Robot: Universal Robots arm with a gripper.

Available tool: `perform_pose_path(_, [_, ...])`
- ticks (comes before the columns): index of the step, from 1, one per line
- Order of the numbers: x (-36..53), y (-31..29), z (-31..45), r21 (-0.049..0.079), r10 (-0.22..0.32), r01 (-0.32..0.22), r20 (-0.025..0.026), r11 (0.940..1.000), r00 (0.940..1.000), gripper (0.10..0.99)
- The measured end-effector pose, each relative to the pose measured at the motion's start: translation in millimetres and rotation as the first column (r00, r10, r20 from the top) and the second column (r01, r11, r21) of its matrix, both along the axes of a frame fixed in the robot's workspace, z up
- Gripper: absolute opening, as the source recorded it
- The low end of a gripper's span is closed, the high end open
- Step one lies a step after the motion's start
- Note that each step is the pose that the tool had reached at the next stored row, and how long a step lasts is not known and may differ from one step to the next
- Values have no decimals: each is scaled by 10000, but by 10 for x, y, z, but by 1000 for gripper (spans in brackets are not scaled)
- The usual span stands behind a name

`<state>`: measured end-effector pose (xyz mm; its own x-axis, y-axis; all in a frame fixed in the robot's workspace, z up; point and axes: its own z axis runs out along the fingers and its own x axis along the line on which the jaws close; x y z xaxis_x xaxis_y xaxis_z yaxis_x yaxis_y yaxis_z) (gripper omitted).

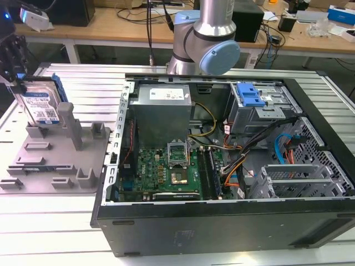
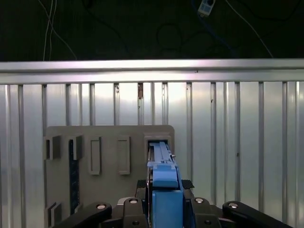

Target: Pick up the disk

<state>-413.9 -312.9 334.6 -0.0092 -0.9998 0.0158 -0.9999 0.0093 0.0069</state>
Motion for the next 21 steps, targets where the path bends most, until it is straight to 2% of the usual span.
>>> perform_pose_path(5, [0,0,265,0,1,-1,1,10000,10000,365])
perform_pose_path(8, [0,0,496,0,1,-1,0,10000,10000,365])
perform_pose_path(12, [0,0,690,0,0,0,0,10000,10000,365])
perform_pose_path(13, [0,0,761,0,1,-1,1,10000,10000,365])
perform_pose_path(17, [0,-1,954,0,1,-1,1,10000,10000,365])
perform_pose_path(21, [0,-1,1178,1,0,0,1,10000,10000,365])
